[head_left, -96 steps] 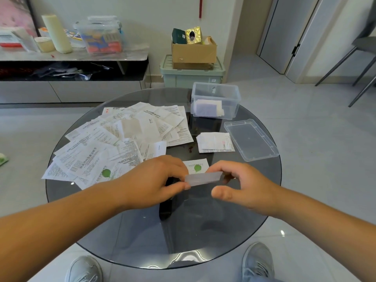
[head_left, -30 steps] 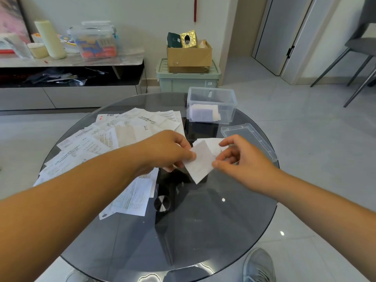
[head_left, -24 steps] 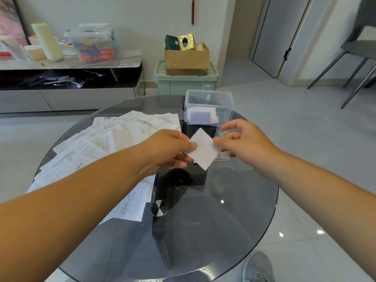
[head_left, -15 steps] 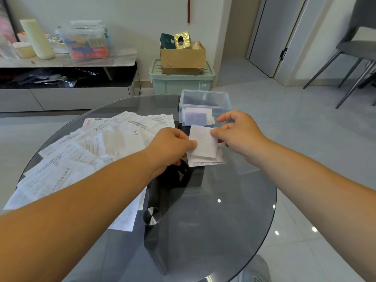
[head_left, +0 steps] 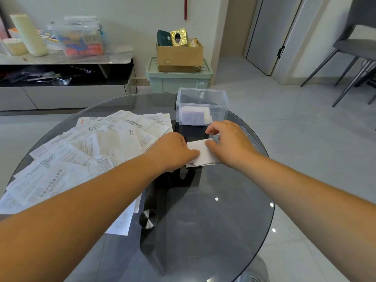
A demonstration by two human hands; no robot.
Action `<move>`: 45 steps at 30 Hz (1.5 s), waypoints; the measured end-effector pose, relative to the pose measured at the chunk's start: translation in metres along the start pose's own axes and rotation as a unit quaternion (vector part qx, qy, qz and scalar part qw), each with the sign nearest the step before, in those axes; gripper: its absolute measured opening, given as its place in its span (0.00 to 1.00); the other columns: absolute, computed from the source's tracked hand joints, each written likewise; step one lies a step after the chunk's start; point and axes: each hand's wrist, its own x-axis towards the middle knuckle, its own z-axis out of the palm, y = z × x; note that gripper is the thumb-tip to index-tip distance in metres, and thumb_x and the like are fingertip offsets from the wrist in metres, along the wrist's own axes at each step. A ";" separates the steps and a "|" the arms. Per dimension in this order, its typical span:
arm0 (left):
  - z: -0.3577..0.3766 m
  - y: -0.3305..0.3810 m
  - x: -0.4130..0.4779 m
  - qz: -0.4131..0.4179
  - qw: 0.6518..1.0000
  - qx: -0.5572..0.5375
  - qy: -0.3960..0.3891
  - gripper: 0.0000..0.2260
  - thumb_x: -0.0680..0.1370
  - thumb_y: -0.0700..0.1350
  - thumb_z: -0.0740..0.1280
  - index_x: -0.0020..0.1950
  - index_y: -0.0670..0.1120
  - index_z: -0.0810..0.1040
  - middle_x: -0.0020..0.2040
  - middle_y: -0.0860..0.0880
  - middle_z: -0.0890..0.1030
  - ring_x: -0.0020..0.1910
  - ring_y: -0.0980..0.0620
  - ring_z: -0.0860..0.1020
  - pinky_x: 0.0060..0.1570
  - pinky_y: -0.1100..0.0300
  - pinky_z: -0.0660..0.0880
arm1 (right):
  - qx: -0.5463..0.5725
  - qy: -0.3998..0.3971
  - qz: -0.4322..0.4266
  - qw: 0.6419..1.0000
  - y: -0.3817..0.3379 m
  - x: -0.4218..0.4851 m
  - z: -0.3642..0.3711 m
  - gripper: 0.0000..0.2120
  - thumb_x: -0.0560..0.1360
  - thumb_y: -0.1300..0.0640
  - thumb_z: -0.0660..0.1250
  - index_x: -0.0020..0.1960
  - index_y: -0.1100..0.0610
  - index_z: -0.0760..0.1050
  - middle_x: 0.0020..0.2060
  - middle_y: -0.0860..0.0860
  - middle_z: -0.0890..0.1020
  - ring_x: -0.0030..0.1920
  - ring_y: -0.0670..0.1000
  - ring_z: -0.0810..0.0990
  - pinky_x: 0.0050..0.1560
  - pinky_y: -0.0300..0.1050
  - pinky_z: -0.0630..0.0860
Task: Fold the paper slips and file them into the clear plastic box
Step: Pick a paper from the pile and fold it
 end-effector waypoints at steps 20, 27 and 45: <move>-0.116 -0.088 -0.103 0.034 0.996 0.042 0.075 0.05 0.79 0.50 0.69 0.44 0.52 0.80 0.41 0.54 0.83 0.40 0.55 0.81 0.40 0.61 0.76 | 0.094 -0.062 -0.137 0.984 -0.081 -0.052 -0.013 0.02 0.78 0.53 0.68 0.46 0.49 0.80 0.43 0.41 0.80 0.45 0.42 0.77 0.41 0.32 0.70; -0.112 -0.137 -0.141 0.028 0.987 0.155 -0.032 0.16 0.71 0.59 0.76 0.55 0.57 0.78 0.49 0.58 0.77 0.48 0.58 0.78 0.52 0.62 0.77 | 0.041 -0.193 -0.194 0.961 -0.136 -0.087 0.022 0.10 0.75 0.44 0.72 0.53 0.47 0.79 0.47 0.39 0.79 0.46 0.41 0.76 0.50 0.39 0.75; -0.077 -0.085 -0.152 0.142 0.988 0.064 -0.020 0.29 0.65 0.69 0.74 0.61 0.62 0.70 0.58 0.63 0.72 0.56 0.59 0.73 0.55 0.63 0.76 | 0.291 -0.126 0.033 0.948 -0.108 -0.089 -0.002 0.06 0.79 0.60 0.68 0.48 0.51 0.80 0.26 0.43 0.78 0.27 0.38 0.76 0.27 0.31 0.67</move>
